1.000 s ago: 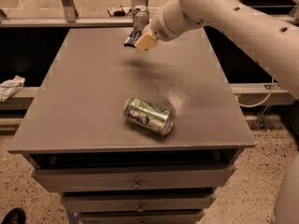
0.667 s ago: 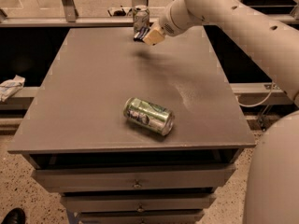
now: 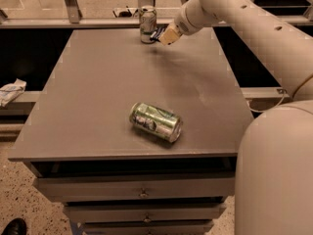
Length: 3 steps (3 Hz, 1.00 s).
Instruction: Move rxbar blueberry near 7up can
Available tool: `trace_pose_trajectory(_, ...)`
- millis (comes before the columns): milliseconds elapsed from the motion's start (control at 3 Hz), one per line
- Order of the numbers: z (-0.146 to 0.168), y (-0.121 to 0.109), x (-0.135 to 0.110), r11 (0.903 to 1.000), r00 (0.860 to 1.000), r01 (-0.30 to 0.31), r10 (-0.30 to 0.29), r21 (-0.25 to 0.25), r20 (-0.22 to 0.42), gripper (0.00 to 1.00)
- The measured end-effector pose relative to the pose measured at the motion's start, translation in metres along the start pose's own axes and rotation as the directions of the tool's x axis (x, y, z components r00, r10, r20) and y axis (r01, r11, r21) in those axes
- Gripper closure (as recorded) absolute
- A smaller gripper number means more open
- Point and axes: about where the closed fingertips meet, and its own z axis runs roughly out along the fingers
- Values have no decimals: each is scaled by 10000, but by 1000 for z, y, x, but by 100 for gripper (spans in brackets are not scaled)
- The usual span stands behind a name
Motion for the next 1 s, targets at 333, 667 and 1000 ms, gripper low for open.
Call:
trace_pose_trajectory(333,13,0,5,9996,9997,-248,247,-131,-42,44)
trace_pose_trajectory(667,28,3,5,9988,9993,-379,379,-300,-11,13)
trace_pose_trajectory(1000,37,7,5,9982,9990,-440,441,-403,12,0)
